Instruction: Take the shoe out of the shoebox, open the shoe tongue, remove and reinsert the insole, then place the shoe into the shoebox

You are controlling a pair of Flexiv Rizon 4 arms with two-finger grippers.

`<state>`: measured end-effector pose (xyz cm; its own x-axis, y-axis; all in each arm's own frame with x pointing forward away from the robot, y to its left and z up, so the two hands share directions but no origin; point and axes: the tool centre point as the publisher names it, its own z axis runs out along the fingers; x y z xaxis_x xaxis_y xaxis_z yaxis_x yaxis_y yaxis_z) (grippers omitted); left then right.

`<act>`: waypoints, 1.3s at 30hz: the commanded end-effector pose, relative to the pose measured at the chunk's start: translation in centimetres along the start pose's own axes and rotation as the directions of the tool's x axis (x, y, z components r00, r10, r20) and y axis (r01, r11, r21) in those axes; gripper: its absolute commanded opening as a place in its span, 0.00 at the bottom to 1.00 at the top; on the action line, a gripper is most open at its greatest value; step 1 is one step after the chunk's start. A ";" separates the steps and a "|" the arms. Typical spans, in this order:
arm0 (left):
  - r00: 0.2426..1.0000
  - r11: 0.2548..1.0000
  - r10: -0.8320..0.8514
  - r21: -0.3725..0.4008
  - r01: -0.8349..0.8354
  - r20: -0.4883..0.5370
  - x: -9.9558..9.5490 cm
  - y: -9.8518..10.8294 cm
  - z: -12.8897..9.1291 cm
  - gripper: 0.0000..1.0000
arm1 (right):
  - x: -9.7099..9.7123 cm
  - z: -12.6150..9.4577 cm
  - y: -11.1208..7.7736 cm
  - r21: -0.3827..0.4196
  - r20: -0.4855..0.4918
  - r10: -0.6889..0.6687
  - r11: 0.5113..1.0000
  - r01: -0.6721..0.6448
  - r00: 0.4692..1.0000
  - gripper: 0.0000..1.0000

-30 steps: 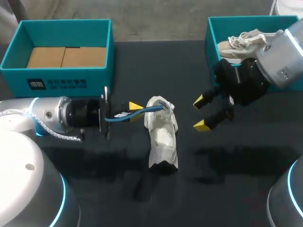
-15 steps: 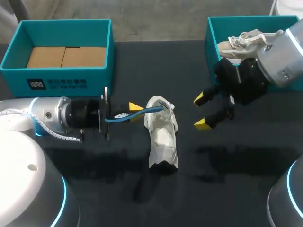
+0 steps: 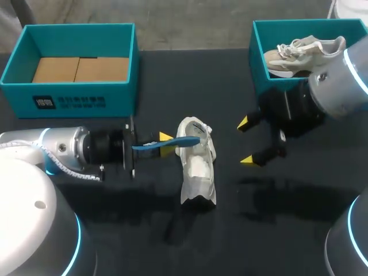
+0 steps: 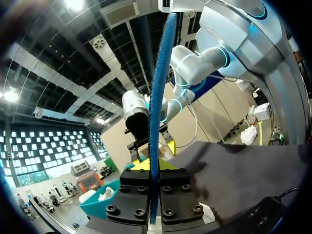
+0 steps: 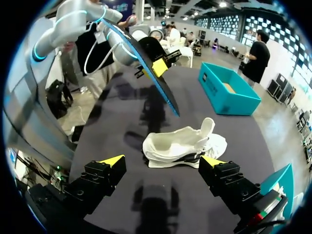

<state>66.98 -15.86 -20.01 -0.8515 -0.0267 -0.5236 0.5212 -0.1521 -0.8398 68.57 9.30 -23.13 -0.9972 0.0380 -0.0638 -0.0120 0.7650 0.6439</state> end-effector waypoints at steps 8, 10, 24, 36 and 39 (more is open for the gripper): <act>1.000 1.000 0.000 0.005 0.000 0.004 1.0 1.1 0.2 0.00 | -0.7 2.9 -1.2 -0.054 -0.029 -0.005 0.999 0.003 1.000 1.00; 1.000 1.000 0.003 0.001 -0.003 0.005 1.1 1.1 0.3 0.00 | -0.7 2.9 -1.2 -0.054 -0.029 -0.005 0.999 0.003 1.000 1.00; 0.998 0.998 0.051 -0.047 -0.049 0.028 1.8 3.0 0.3 0.00 | -1.2 3.8 -1.3 -0.031 -0.012 -0.048 0.998 0.047 0.999 1.00; 0.999 0.999 0.024 -0.029 -0.023 0.044 1.7 3.0 1.5 0.00 | -2.1 5.6 -2.0 -0.042 -0.024 -0.072 0.997 0.071 0.997 1.00; 0.999 0.999 0.019 -0.036 -0.017 0.039 1.8 2.9 1.9 0.00 | -2.0 5.7 -2.6 -0.043 -0.023 -0.060 0.997 0.059 0.998 1.00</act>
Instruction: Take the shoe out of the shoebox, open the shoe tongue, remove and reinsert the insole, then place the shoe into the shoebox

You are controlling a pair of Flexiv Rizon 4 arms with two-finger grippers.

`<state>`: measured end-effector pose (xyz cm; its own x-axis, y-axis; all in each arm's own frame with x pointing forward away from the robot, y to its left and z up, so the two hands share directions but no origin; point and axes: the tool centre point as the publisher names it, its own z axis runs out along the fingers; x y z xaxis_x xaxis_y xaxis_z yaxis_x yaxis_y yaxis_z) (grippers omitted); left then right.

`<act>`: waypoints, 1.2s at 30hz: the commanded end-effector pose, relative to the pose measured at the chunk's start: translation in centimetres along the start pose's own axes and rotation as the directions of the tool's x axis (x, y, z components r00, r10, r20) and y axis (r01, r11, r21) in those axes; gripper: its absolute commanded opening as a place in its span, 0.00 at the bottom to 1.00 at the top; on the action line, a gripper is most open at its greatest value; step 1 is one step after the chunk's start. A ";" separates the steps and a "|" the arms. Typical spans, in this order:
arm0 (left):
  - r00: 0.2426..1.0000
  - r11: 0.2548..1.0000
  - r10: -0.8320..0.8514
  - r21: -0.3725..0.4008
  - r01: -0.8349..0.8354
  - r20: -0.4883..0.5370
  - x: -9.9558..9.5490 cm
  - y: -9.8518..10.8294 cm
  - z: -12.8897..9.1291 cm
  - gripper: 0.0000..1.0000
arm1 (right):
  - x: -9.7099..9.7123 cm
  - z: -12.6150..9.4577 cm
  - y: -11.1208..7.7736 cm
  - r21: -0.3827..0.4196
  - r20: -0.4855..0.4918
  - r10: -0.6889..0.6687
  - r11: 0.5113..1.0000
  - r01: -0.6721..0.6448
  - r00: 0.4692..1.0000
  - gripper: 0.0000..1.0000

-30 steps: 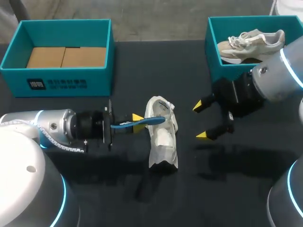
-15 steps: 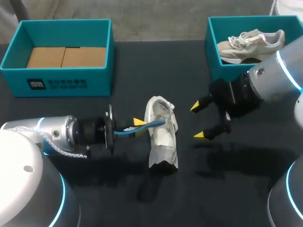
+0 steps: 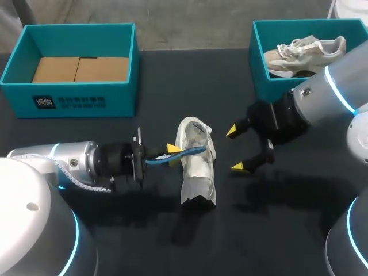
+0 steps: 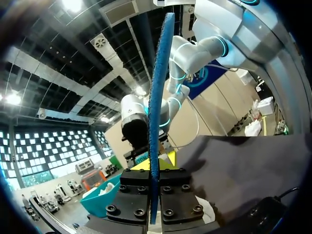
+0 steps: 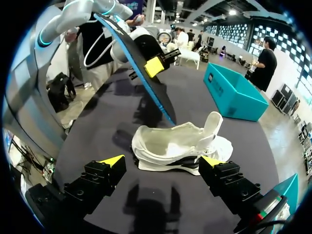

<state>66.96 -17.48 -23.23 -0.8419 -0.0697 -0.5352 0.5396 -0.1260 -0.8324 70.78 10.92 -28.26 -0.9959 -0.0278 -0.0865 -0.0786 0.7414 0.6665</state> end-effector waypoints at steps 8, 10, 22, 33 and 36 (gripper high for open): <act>1.000 0.999 -0.013 -0.030 0.013 -0.005 0.7 0.5 1.0 0.00 | -0.4 0.6 -1.6 0.009 0.031 -0.005 1.000 0.005 1.000 1.00; 1.000 0.999 -0.021 -0.037 0.020 -0.008 0.8 0.7 1.1 0.00 | -0.5 0.6 -1.7 0.006 0.031 -0.008 1.000 0.008 1.000 1.00; 0.998 0.997 -0.052 -0.063 0.050 -0.030 1.9 1.6 1.8 0.00 | -0.3 0.9 -1.9 -0.008 0.033 -0.009 1.000 0.009 0.999 1.00; 0.998 0.998 0.010 -0.066 -0.014 -0.066 1.6 2.1 2.1 0.00 | -0.1 1.2 -2.2 -0.016 0.024 0.006 1.000 -0.005 1.000 1.00; 0.996 0.996 0.034 -0.075 -0.040 -0.077 1.6 2.6 2.1 0.00 | -0.1 1.4 -2.3 -0.021 0.023 0.008 1.000 -0.007 1.000 1.00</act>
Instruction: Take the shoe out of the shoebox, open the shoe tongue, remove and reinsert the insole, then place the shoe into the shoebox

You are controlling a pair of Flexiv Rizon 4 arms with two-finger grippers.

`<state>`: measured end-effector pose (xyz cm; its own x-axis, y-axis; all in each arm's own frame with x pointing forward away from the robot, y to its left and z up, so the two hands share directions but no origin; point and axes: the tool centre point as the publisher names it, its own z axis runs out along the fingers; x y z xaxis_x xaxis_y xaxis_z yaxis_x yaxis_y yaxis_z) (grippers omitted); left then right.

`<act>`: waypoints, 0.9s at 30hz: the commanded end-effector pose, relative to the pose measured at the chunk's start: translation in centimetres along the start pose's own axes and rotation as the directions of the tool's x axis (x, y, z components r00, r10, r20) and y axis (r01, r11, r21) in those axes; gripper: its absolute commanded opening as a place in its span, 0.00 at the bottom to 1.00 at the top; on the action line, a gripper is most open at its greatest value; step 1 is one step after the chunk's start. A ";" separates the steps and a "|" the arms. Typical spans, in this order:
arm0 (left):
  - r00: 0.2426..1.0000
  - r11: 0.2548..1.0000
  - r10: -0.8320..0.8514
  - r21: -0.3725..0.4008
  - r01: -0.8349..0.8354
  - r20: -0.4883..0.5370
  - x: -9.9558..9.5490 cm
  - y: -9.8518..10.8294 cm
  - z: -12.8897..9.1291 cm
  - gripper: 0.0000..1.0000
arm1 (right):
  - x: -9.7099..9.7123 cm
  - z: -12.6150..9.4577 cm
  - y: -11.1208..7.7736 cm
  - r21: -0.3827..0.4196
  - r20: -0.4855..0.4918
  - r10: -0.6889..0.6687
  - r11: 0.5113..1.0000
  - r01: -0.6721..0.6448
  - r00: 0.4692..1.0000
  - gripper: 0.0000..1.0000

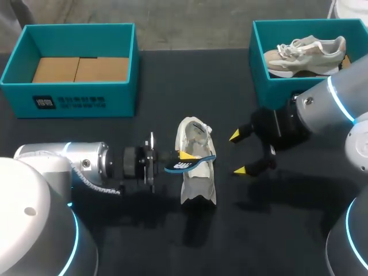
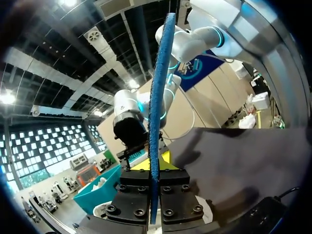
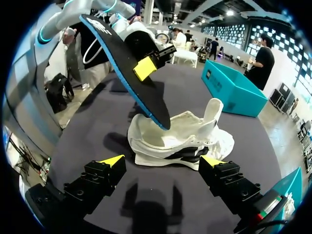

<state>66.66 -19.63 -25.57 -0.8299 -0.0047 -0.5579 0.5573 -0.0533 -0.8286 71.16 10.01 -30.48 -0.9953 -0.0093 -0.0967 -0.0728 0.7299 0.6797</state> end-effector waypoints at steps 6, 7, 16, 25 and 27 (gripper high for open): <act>0.999 0.999 0.040 -0.013 -0.041 -0.018 0.3 1.1 0.6 0.00 | -0.1 0.5 -0.1 -0.011 -0.003 0.004 1.000 -0.004 1.000 1.00; 0.999 0.999 0.040 -0.012 -0.040 -0.018 0.4 1.1 0.6 0.00 | -0.1 0.5 -0.1 -0.011 -0.004 0.005 1.000 -0.005 1.000 1.00; 0.999 0.999 0.043 -0.027 -0.043 -0.016 0.9 1.5 0.3 0.00 | -0.2 0.5 -0.4 -0.018 -0.008 0.008 1.000 -0.008 1.000 1.00; 0.999 0.998 0.051 -0.039 -0.051 -0.015 0.9 2.8 0.2 0.00 | -0.1 1.0 -0.1 -0.025 -0.007 -0.001 1.000 0.001 1.000 1.00; 0.999 0.998 0.052 -0.037 -0.053 -0.013 0.9 3.0 0.2 0.00 | 0.0 1.2 -0.1 -0.026 -0.005 -0.004 1.000 0.004 1.000 1.00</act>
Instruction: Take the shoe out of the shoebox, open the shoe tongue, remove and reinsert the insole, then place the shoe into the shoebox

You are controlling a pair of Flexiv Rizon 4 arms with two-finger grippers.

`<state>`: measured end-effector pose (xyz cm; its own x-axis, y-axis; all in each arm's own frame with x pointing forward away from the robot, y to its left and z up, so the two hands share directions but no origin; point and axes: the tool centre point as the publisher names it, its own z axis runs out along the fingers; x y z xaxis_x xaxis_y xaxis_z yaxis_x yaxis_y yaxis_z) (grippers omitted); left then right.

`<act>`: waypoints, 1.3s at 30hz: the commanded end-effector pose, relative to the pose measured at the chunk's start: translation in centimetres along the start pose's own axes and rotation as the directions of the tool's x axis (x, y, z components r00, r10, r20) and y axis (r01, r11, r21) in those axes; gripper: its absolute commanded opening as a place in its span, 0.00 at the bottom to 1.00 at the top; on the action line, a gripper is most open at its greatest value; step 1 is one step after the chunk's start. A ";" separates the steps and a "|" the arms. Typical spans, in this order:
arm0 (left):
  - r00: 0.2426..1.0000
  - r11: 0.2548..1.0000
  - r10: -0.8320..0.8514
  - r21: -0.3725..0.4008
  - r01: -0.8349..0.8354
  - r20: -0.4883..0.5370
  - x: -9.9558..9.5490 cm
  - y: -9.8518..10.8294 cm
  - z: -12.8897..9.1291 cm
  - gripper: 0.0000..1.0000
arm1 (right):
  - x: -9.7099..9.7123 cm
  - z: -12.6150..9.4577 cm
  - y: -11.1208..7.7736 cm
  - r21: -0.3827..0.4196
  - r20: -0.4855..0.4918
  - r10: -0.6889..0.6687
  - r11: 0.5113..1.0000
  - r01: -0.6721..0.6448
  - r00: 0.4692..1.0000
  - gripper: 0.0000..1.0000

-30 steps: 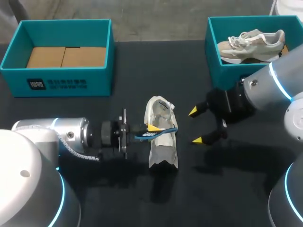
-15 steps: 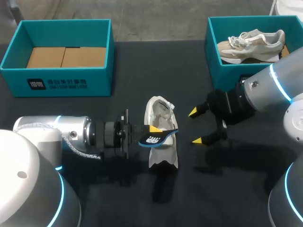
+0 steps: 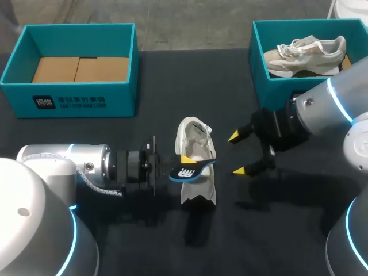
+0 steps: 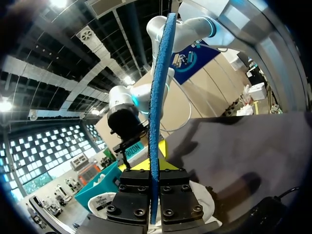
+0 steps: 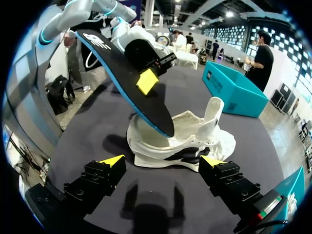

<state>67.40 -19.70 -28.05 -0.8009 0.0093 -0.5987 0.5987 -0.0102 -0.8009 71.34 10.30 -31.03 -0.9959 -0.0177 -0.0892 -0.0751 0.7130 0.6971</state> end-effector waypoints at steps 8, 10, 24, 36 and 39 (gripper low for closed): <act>0.999 1.000 -0.027 0.007 0.026 0.022 0.1 1.3 0.4 0.00 | -0.1 1.1 0.9 0.060 -0.004 -0.058 0.997 0.058 0.998 1.00; 0.999 1.000 -0.028 0.004 0.028 0.023 0.0 1.4 0.4 0.00 | -0.1 1.2 1.1 0.076 0.007 -0.060 0.995 0.059 0.998 1.00; 1.000 1.000 -0.030 -0.006 0.030 0.004 0.1 2.8 0.7 0.00 | -0.4 1.2 2.3 0.109 0.008 -0.086 0.990 0.084 0.996 1.00; 1.000 0.999 -0.024 -0.037 0.024 -0.010 -0.1 4.2 0.7 0.00 | 0.2 1.5 2.2 0.102 0.008 -0.075 0.992 0.074 0.997 1.00; 1.000 0.999 -0.024 -0.042 0.023 -0.011 0.0 4.5 0.7 0.00 | 0.3 1.5 2.2 0.101 0.010 -0.073 0.992 0.072 0.997 1.00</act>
<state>69.89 -20.22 -31.36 -0.8146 0.0176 -0.5798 0.5800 0.0331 -0.8139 71.25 12.79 -30.53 -0.9874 -0.0683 -0.1430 -0.1427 0.7751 0.6155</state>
